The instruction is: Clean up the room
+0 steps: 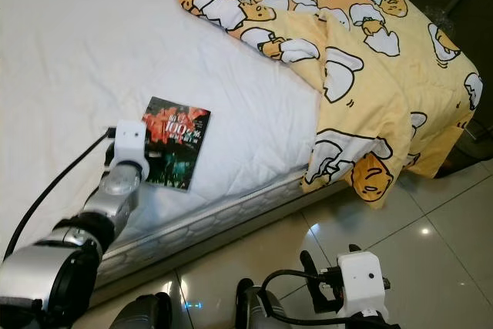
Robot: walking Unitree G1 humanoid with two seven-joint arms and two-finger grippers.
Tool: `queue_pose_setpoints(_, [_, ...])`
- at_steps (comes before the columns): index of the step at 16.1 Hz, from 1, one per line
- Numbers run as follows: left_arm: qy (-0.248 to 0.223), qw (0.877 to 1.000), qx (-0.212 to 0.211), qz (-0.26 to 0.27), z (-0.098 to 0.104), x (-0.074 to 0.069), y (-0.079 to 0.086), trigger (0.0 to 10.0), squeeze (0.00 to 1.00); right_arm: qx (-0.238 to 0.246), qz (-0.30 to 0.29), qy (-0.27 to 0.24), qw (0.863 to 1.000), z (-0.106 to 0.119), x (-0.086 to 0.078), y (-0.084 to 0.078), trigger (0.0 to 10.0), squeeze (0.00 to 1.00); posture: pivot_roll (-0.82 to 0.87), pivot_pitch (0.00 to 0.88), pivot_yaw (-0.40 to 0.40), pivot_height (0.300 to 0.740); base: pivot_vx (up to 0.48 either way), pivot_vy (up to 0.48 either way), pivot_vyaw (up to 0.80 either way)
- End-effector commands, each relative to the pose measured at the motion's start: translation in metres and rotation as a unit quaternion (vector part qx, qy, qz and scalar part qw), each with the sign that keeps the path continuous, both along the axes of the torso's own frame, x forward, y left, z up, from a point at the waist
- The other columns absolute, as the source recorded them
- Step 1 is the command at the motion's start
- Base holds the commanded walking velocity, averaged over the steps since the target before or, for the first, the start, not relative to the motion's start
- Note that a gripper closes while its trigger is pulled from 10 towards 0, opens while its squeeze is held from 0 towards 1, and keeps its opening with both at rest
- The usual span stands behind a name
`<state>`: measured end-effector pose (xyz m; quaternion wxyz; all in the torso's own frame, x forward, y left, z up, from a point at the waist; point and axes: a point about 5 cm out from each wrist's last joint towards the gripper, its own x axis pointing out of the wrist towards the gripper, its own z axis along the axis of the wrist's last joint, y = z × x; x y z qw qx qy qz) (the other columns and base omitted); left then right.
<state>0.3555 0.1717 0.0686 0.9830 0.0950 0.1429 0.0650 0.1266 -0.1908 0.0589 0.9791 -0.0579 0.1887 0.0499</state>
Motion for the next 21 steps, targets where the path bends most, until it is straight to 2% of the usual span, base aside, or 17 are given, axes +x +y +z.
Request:
queue_pose_setpoints(1, [0.03, 0.999, -0.005, 0.011, -0.016, -0.01, 0.002, 10.0, 0.0, -0.009, 0.004, 0.004, 1.0, 0.002, -0.001, -0.003, 10.0, 0.0, -0.2, 0.246, -0.123, 0.74, 0.0, 0.0, 0.0])
queue_pose_setpoints(4, [0.058, 0.998, -0.02, 0.019, -0.029, -0.019, 0.004, 10.0, 0.0, -0.012, 0.009, 0.006, 1.0, 0.002, 0.001, -0.004, 10.0, 0.0, -0.2, 0.24, -0.126, 0.74, 0.0, 0.0, 0.0])
queue_pose_setpoints(6, [0.044, 0.999, -0.031, -0.008, -0.023, -0.015, -0.001, 10.0, 0.0, -0.015, 0.009, 0.005, 1.0, 0.001, 0.004, -0.005, 10.0, 0.0, -0.2, 0.225, -0.118, 0.74, 0.0, 0.0, 0.0])
queue_pose_setpoints(9, [0.023, 0.999, 0.006, -0.042, -0.022, -0.016, -0.005, 10.0, 0.0, -0.016, 0.01, 0.004, 1.0, -0.001, 0.005, -0.005, 10.0, 0.0, -0.18, 0.206, -0.109, 0.74, 0.0, 0.0, 0.0])
queue_pose_setpoints(10, [0.043, 0.998, -0.003, -0.045, -0.032, -0.023, -0.005, 10.0, 0.0, -0.015, 0.01, 0.004, 1.0, -0.002, 0.008, -0.005, 10.0, 0.0, -0.17, 0.195, -0.11, 0.74, 0.0, 0.0, 0.0])
queue_pose_setpoints(11, [0.076, 0.995, -0.036, -0.045, -0.043, -0.031, -0.007, 10.0, 0.0, -0.01, 0.011, -0.004, 1.0, 0.001, 0.013, -0.002, 10.0, 0.0, -0.17, 0.195, -0.11, 0.74, 0.0, 0.0, 0.0])
queue_pose_setpoints(13, [0.097, 0.991, -0.072, -0.066, -0.051, -0.036, -0.016, 10.0, 0.0, -0.006, 0.015, -0.014, 1.0, 0.004, 0.02, 0.0, 10.0, 0.0, -0.17, 0.183, -0.117, 0.74, 0.0, 0.0, 0.0])
queue_pose_setpoints(16, [0.112, 0.985, -0.07, -0.11, -0.059, -0.043, -0.033, 10.0, 0.0, -0.01, 0.016, -0.013, 1.0, 0.002, 0.023, -0.003, 10.0, 0.0, -0.16, 0.169, -0.12, 0.74, 0.0, 0.0, 0.0])
queue_pose_setpoints(17, [0.125, 0.983, -0.067, -0.116, -0.064, -0.048, -0.036, 4.6, 0.0, -0.012, 0.018, -0.012, 1.0, 0.001, 0.022, -0.003, 10.0, 0.0, -0.16, 0.169, -0.12, 0.74, 0.0, 0.0, 0.0])
queue_pose_setpoints(18, [0.134, 0.982, -0.063, -0.12, -0.068, -0.051, -0.037, 0.0, 0.0, -0.013, 0.018, -0.011, 1.0, 0.001, 0.022, -0.003, 10.0, 0.0, -0.16, 0.168, -0.121, 0.74, 0.0, 0.0, 0.0])
queue_pose_setpoints(21, [0.169, 0.971, -0.091, -0.139, -0.076, -0.059, -0.051, 0.0, 0.0, -0.014, 0.02, -0.009, 1.0, -0.001, 0.022, -0.002, 10.0, 0.0, -0.16, 0.181, -0.12, 0.74, 0.0, 0.0, 0.0])
